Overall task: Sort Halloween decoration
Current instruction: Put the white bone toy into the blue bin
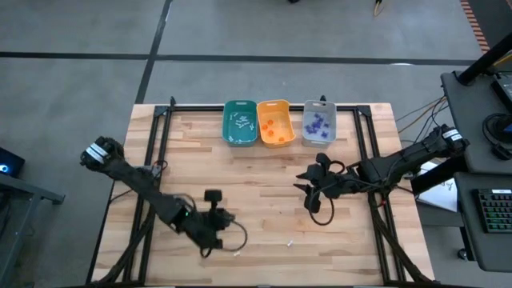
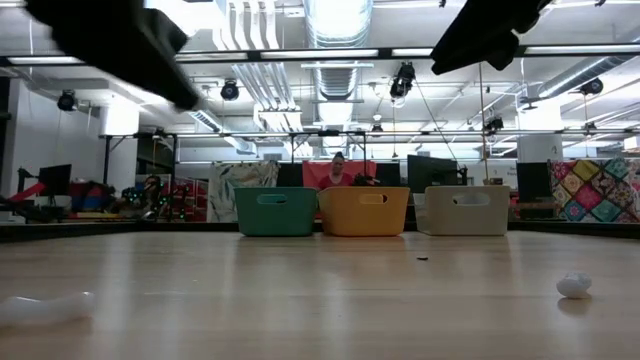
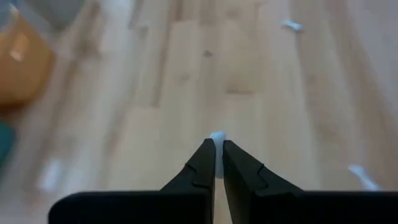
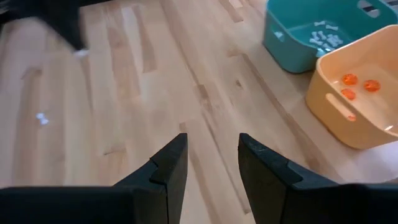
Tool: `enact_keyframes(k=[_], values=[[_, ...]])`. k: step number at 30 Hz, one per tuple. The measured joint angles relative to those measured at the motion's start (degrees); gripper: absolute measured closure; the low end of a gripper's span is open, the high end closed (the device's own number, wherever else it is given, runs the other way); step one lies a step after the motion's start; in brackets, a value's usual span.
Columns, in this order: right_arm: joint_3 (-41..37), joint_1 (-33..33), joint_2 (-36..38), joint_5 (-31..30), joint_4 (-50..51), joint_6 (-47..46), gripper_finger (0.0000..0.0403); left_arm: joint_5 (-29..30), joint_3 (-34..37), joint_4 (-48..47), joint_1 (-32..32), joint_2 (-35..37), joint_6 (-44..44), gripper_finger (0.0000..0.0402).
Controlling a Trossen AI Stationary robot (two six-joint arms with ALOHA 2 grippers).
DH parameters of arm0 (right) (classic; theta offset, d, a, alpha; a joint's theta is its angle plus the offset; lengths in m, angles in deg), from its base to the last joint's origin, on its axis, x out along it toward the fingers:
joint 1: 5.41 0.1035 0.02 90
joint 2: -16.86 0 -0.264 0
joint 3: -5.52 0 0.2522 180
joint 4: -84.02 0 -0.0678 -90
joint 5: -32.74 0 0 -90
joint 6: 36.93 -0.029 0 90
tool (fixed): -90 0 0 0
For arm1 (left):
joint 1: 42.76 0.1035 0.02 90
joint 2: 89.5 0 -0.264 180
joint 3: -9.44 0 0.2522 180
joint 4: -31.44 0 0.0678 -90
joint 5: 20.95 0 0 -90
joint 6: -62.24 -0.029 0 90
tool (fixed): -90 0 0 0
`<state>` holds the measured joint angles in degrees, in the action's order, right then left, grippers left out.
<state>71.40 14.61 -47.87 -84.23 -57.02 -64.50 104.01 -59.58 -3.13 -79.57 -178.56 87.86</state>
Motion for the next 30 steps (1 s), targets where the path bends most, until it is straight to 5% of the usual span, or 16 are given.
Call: enact_keyframes(k=[9,20,30], values=[[-0.36,5.34,0.00,0.14,-0.02,-1.12,0.0273,-9.30,0.22,0.08,15.70,7.38,-24.12,0.0401],[-2.51,6.61,0.02,-0.12,-0.20,-5.09,0.0273,-24.76,0.66,2.07,44.70,9.05,-43.61,0.0401],[-2.69,6.58,0.02,-5.12,-0.07,-5.20,0.0273,-26.75,-1.78,7.83,69.35,3.75,-36.36,0.0401]])
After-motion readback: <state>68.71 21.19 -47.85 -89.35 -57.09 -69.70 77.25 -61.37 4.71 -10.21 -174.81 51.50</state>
